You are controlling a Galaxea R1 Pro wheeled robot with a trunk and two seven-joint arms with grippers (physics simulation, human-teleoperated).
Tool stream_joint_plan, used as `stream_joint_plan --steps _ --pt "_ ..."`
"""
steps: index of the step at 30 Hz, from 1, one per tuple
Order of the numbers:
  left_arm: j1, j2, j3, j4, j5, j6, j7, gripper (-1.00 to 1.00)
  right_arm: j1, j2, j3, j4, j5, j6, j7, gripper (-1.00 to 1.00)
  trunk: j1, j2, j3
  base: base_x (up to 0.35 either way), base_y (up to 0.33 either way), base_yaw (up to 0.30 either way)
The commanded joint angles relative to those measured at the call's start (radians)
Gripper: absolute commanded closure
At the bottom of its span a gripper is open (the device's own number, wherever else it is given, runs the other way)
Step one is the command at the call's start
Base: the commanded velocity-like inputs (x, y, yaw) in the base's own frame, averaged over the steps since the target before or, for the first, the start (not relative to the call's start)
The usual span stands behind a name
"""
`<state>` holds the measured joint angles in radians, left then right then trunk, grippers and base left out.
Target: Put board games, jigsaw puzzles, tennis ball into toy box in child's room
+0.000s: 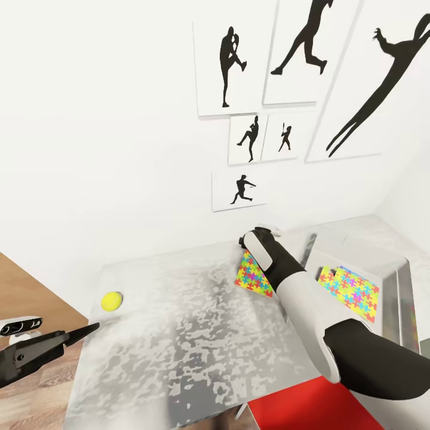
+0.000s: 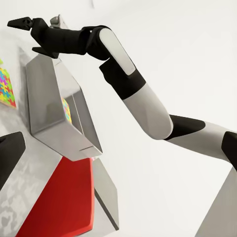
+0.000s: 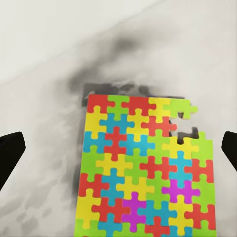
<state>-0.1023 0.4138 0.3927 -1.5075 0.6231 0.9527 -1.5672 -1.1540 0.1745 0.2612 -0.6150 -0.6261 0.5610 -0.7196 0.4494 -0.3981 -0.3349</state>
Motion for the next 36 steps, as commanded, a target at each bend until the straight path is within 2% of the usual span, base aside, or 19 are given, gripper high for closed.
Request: stream_joint_plan --steps 1,12,18,21,26,36 --pt "-0.001 0.0 0.0 0.0 0.0 0.01 -0.004 -1.0 -0.002 -0.001 0.002 0.0 -0.007 0.004 -0.008 -1.0 0.001 -0.002 -0.002 0.0 0.0 0.0" --pt "-0.001 -0.001 0.001 0.0 0.0 0.009 -0.004 -1.0 -0.023 -0.007 -0.009 0.043 -0.02 0.006 -0.008 -1.0 0.001 -0.002 -0.002 0.0 0.0 0.0" --pt "-0.001 0.0 0.001 0.0 0.0 0.01 -0.004 -1.0 -0.033 -0.009 -0.063 0.071 -0.024 0.006 -0.008 -1.0 0.001 -0.002 -0.002 0.0 0.0 0.0" --pt "-0.001 0.0 0.001 0.0 0.0 0.01 -0.004 -1.0 -0.051 -0.009 -0.091 0.122 -0.024 0.006 -0.007 -1.0 0.001 -0.002 -0.002 0.0 0.0 0.0" --pt "-0.001 0.0 0.002 0.0 0.0 0.011 -0.004 -1.0 -0.071 -0.009 -0.103 0.179 -0.024 0.005 -0.006 -1.0 0.001 -0.002 -0.002 0.0 0.0 0.0" --pt "-0.001 0.002 0.005 0.0 0.001 0.012 -0.004 -1.0 -0.077 -0.009 -0.109 0.21 -0.026 0.008 -0.006 -1.0 0.001 -0.002 -0.002 0.0 0.0 0.0"
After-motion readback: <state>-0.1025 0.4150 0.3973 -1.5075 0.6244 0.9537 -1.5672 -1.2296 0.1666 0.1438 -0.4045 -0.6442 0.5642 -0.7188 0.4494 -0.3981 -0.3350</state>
